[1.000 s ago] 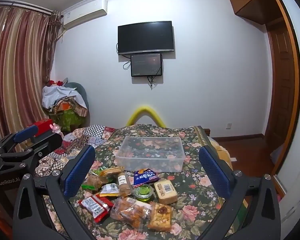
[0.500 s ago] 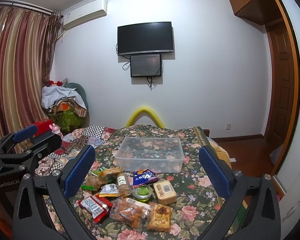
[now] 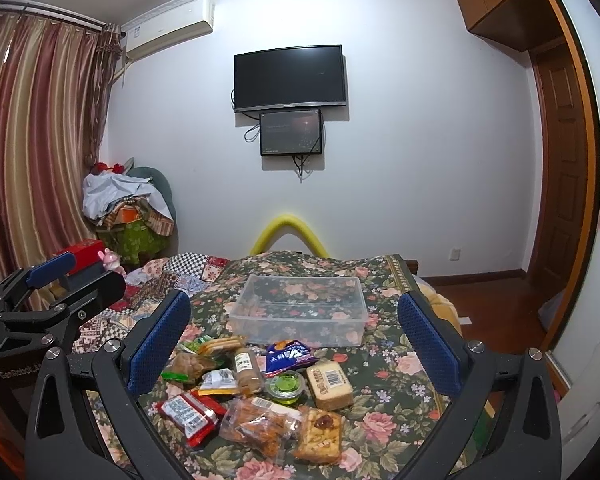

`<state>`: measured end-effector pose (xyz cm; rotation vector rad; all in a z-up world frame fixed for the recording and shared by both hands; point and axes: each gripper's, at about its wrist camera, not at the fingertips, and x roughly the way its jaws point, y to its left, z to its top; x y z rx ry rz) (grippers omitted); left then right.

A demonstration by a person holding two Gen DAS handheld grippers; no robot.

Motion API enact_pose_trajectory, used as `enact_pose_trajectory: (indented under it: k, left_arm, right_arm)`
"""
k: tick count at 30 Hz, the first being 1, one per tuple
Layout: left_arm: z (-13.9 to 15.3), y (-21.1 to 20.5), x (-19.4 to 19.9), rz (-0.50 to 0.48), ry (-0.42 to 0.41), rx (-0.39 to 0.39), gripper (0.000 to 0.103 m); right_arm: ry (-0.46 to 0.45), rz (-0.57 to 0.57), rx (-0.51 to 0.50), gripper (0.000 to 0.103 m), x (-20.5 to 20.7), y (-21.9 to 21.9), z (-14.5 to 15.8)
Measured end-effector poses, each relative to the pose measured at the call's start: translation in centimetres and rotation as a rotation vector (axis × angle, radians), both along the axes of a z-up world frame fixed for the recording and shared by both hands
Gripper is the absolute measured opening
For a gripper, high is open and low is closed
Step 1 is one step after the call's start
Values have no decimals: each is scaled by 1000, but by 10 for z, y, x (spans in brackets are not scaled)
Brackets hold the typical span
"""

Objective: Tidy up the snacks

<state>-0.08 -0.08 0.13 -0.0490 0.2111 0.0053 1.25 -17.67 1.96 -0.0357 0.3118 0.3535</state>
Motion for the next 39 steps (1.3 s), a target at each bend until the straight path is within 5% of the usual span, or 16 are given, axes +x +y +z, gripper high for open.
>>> enact_pose_trajectory:
  k: [39]
  left_arm:
    - [-4,-5,2,2,-2,13,103]
  right_arm:
    - [-8,6,3,103,-1,-1,-3]
